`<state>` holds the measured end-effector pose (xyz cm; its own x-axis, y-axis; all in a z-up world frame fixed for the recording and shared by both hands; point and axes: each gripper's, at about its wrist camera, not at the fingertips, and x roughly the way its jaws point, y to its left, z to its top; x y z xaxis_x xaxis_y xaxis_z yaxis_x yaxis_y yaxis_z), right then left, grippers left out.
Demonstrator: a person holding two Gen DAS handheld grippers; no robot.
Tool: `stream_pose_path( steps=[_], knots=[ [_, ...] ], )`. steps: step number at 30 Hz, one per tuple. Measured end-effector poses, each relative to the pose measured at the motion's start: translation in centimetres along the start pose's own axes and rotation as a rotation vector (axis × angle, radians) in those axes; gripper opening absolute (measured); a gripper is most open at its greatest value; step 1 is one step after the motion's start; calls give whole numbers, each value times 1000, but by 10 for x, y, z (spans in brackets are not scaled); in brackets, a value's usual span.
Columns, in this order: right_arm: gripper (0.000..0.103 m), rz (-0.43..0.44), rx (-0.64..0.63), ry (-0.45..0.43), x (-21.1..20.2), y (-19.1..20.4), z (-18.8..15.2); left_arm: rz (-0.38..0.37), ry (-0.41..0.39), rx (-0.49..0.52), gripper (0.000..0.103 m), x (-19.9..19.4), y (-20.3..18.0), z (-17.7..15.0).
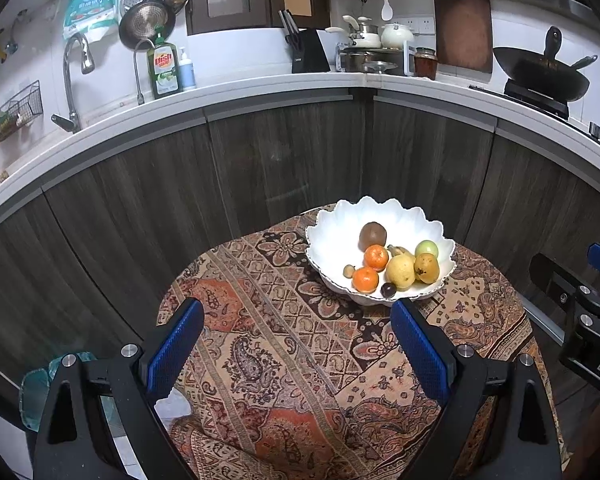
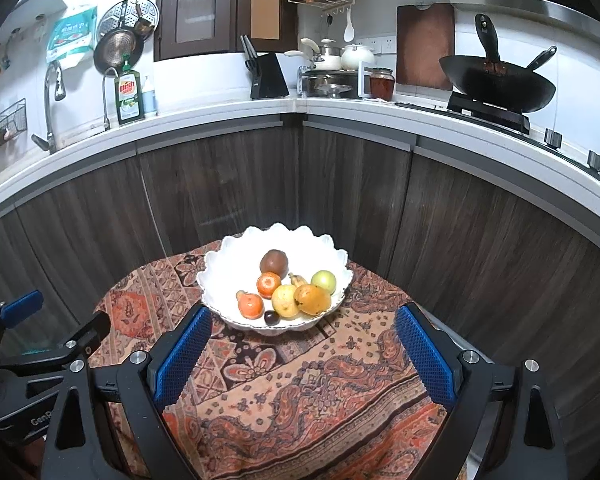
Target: Organize fruits
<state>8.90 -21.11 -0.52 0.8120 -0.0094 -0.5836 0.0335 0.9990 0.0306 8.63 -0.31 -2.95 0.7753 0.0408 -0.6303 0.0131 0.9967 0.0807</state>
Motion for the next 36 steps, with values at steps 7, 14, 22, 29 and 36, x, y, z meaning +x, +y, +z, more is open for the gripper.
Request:
stream_pose_path(
  steps=[7,14,22,29,36],
  knots=[
    [94,0,2,2,0,0,0,-1,4,-2,95,-1,0,1],
    [94,3,2,2,0,0,-1,0,5,-4,95,0,0,1],
    [94,2,4,1,0,0,-1,0,7,-5,95,0,1,-1],
    [94,1,9,3,1,0,-1,3,10,-5,95,0,0,-1],
    [94,0,9,2,1,0,-1,0,23,2,95,2,-3,-2]
  ],
)
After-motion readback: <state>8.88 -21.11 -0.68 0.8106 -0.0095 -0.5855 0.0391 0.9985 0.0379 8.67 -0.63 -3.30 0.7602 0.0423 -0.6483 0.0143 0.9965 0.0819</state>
